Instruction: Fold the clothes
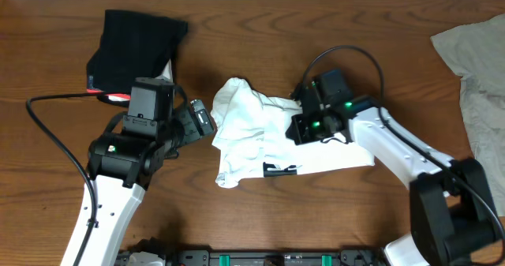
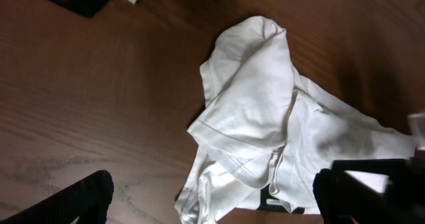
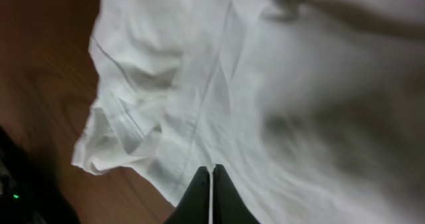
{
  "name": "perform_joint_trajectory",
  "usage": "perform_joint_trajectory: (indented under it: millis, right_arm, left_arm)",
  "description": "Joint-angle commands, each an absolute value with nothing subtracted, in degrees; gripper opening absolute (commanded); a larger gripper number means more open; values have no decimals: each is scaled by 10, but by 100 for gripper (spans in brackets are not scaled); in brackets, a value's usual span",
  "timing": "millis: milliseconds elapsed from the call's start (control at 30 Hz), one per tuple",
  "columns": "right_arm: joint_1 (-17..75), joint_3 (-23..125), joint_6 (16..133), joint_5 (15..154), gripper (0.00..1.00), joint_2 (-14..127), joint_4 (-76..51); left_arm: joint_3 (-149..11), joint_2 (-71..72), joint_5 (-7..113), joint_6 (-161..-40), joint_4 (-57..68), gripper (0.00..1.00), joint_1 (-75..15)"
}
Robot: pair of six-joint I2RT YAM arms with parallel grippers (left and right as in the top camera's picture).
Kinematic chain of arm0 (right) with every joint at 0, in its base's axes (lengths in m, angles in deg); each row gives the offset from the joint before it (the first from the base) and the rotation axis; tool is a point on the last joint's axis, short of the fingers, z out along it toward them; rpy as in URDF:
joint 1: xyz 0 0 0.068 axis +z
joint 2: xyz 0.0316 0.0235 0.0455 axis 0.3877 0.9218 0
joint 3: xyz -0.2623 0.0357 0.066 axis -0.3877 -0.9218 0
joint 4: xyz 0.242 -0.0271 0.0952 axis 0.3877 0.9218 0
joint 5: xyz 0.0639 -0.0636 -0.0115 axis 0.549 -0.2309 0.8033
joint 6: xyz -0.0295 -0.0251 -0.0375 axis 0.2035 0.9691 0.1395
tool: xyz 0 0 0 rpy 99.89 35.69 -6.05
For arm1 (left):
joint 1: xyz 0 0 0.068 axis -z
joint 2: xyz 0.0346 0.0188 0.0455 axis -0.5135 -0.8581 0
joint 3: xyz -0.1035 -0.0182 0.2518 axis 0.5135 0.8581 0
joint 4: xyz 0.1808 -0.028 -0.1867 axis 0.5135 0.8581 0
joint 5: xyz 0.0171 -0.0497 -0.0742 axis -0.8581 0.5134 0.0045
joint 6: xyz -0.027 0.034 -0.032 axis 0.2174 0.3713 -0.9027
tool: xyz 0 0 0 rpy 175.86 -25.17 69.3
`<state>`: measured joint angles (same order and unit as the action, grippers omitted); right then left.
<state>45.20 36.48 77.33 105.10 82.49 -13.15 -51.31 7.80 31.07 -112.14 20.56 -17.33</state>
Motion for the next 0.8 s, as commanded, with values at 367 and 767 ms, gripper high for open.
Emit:
perform_joint_trajectory:
  millis: [367, 767]
  right_arm:
    - [497, 353, 719, 977, 1, 848, -115]
    - [507, 346, 698, 980, 1, 946, -144]
  left_arm:
    - [-511, 76, 301, -1118, 184, 98, -174]
    - [-506, 37, 293, -1118, 181, 98, -174]
